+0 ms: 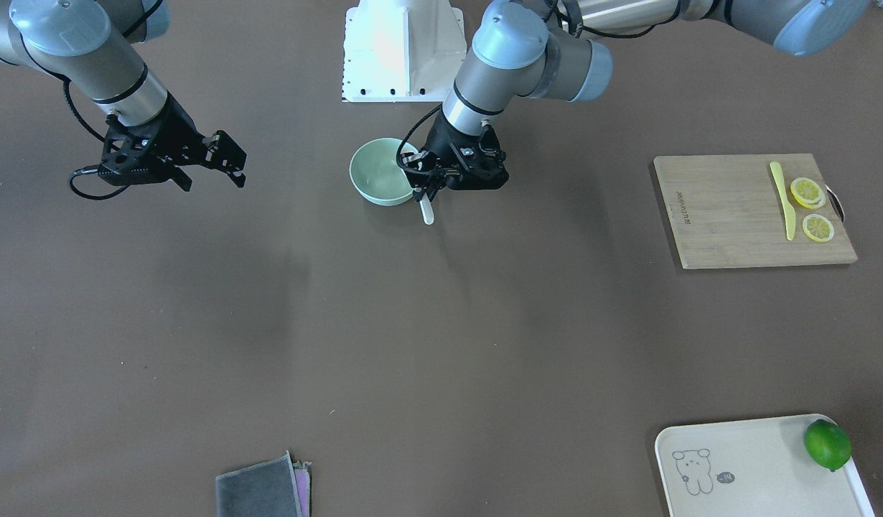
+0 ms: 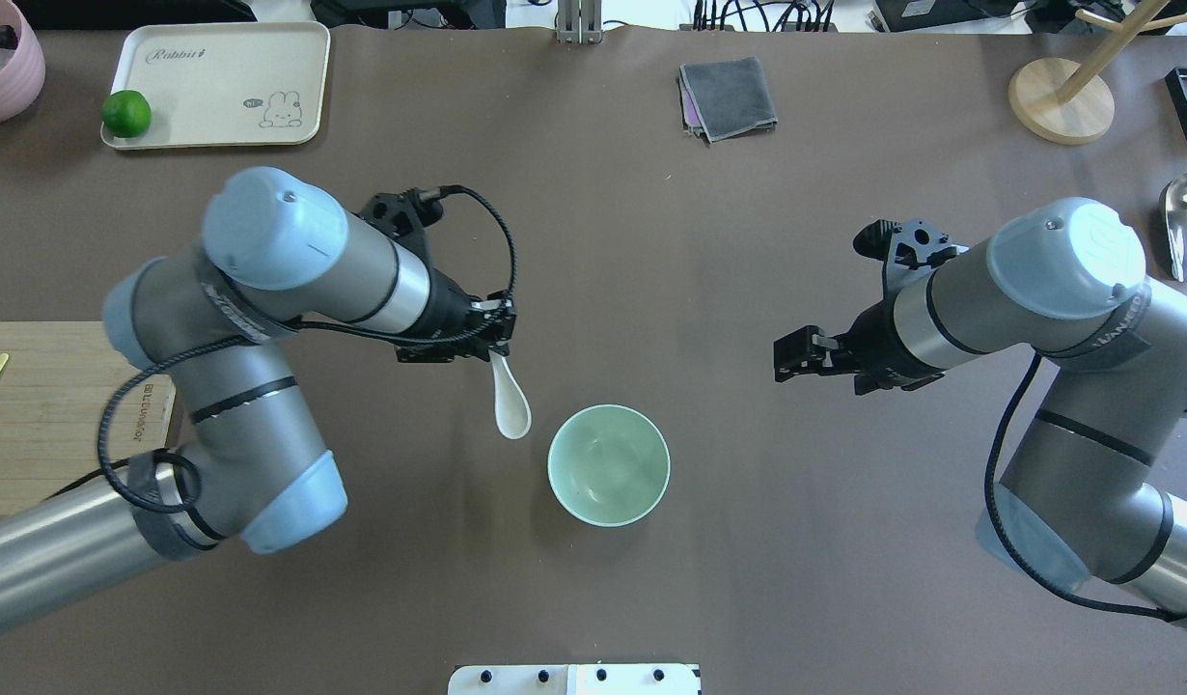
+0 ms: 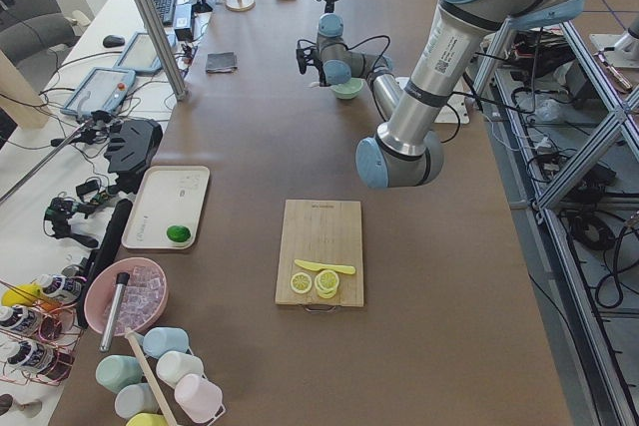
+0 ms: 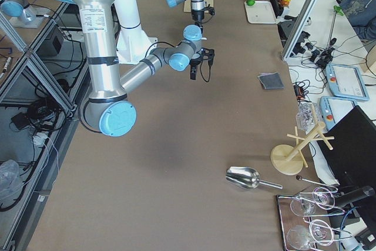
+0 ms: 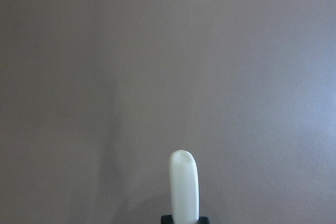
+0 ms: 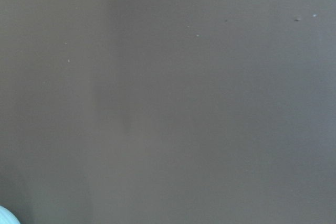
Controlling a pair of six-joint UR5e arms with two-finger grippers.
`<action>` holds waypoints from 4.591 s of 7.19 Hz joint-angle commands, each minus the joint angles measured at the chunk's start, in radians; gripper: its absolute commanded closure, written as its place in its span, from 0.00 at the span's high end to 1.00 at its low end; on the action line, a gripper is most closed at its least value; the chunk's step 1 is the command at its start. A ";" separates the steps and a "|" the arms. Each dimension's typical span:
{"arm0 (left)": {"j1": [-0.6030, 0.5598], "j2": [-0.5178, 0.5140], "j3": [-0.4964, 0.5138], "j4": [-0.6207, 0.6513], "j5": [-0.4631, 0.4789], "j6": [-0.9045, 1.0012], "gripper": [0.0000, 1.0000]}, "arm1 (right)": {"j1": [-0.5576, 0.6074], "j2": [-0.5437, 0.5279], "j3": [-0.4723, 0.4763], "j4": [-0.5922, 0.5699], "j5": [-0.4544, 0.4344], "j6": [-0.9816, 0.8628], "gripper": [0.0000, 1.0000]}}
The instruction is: Place spoon in bowl
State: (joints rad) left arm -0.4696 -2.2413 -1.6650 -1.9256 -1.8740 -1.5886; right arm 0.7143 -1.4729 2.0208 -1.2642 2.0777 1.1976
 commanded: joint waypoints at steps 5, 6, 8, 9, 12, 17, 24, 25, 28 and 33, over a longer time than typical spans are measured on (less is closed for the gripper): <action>-0.077 0.101 -0.167 0.251 -0.060 0.290 0.98 | 0.149 -0.117 0.030 -0.003 0.100 -0.146 1.00; -0.143 0.182 -0.238 0.345 -0.092 0.444 0.98 | 0.192 -0.156 0.023 -0.004 0.122 -0.247 1.00; -0.278 0.360 -0.306 0.415 -0.115 0.756 0.98 | 0.305 -0.205 -0.011 -0.007 0.177 -0.427 1.00; -0.385 0.429 -0.299 0.413 -0.188 0.930 0.98 | 0.354 -0.224 -0.031 -0.007 0.203 -0.494 1.00; -0.703 0.609 -0.230 0.402 -0.319 1.429 0.98 | 0.477 -0.230 -0.089 -0.088 0.246 -0.720 1.00; -0.966 0.707 -0.099 0.404 -0.473 1.642 0.98 | 0.600 -0.230 -0.163 -0.181 0.246 -0.882 1.00; -0.979 0.756 -0.093 0.367 -0.465 1.630 0.98 | 0.669 -0.245 -0.177 -0.193 0.248 -0.882 1.00; -0.979 0.753 -0.094 0.369 -0.462 1.632 0.98 | 0.669 -0.245 -0.175 -0.193 0.251 -0.880 1.00; -1.000 0.756 -0.096 0.370 -0.464 1.632 0.98 | 0.671 -0.242 -0.180 -0.196 0.255 -0.880 1.00; -1.014 0.764 -0.102 0.366 -0.470 1.641 0.98 | 0.685 -0.170 -0.269 -0.231 0.257 -0.882 1.00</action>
State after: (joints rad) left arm -1.4815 -1.4777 -1.7675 -1.5576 -2.3431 0.0507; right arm 1.3934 -1.6793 1.7970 -1.4894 2.3331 0.3161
